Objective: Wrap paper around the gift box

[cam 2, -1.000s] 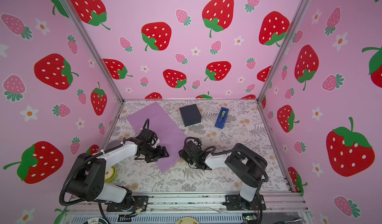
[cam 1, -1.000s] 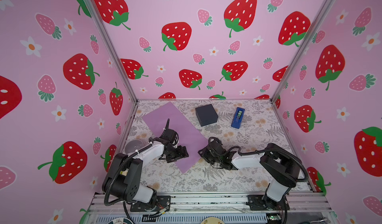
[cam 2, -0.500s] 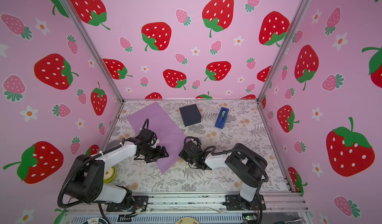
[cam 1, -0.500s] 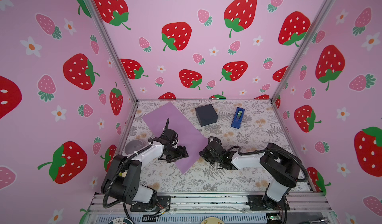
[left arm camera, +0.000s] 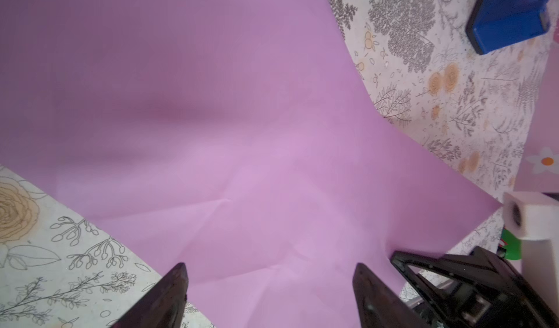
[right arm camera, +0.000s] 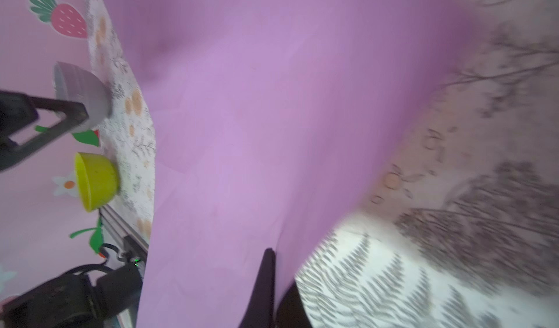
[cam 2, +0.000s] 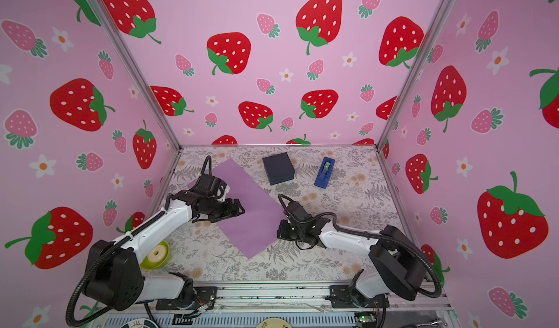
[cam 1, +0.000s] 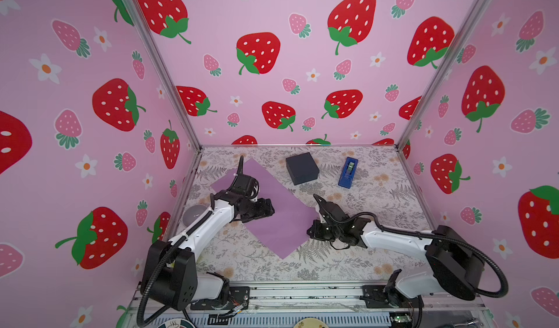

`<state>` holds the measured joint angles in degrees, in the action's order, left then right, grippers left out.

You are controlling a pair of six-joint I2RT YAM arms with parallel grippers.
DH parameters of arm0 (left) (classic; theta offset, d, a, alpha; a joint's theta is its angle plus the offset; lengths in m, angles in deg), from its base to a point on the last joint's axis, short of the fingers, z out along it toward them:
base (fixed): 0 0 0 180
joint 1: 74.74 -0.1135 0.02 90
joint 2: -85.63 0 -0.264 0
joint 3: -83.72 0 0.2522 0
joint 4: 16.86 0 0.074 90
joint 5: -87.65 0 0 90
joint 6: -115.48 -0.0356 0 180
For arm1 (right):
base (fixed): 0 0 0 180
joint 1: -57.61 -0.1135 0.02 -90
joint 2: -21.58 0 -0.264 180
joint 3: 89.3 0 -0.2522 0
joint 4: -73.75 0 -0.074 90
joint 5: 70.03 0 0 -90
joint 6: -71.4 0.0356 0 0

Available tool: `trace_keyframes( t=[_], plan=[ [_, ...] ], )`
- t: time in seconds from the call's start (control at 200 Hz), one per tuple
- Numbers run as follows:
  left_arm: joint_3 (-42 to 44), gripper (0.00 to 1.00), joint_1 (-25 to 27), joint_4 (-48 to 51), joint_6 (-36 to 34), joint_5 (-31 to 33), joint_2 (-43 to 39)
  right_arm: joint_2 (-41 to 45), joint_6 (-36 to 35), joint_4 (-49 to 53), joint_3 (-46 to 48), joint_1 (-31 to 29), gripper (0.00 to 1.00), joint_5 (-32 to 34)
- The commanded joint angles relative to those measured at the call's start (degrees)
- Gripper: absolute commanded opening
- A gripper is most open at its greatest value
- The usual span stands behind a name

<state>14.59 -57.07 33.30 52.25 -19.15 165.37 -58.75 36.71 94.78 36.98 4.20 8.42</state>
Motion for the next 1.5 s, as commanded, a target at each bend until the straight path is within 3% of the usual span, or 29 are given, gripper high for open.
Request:
trace_keyframes(
  t=[0.0, 0.215, 0.27, 0.425, 0.575, 0.705, 0.956, 1.001, 1.061, 1.126, 1.491],
  plan=[
    [-3.25, 0.87, -0.18, 4.02, -1.53, 1.99, 2.68, 2.21, -17.49, 23.16, -2.56, 3.11, 0.0, 0.24],
    [-7.02, 0.87, -0.18, 6.35, -3.09, 4.63, 7.17, 2.25, -31.6, 40.42, -9.65, 12.23, 0.0, 12.53],
    [-8.06, 0.87, -0.18, 7.08, -3.47, 5.14, 8.36, 2.23, -34.73, 39.5, -11.0, 14.28, 0.0, 10.7],
    [-10.34, 0.87, -0.27, 7.59, -4.46, 5.85, 11.57, -2.41, -37.83, 36.61, -15.65, 18.5, 0.0, 13.76],
    [-13.4, 0.87, -0.42, 8.16, -5.96, 6.18, 15.69, -12.34, -45.65, 36.74, -22.44, 19.34, 0.0, 27.95],
    [-15.56, 0.87, -1.1, 7.75, -6.63, 5.47, 19.19, -15.22, -53.83, 30.89, -22.1, 20.66, 0.0, 34.96],
    [-18.98, 0.86, -1.72, 6.36, -6.83, 2.49, 26.2, -11.91, -65.7, 7.41, -11.89, 21.48, 0.0, 48.71],
    [-18.75, 0.86, -1.66, 6.11, -6.88, 1.81, 26.84, -10.8, -67.5, 4.39, -10.51, 21.89, 0.0, 48.48],
    [-17.7, 0.85, -1.46, 5.59, -6.68, 0.71, 27.35, -8.96, -72.09, 1.69, -7.96, 22.24, 0.0, 42.26],
    [-15.99, 0.84, -1.05, 5.12, -6.37, 0.02, 27.19, -7.42, -73.85, -1.42, -5.62, 22.28, 0.0, 41.6],
    [3.01, 0.84, 1.67, -1.52, 3.81, -0.76, 15.64, -4.48, -64.96, 7.39, -3.05, 22.38, 0.0, 31.0]
  ],
)
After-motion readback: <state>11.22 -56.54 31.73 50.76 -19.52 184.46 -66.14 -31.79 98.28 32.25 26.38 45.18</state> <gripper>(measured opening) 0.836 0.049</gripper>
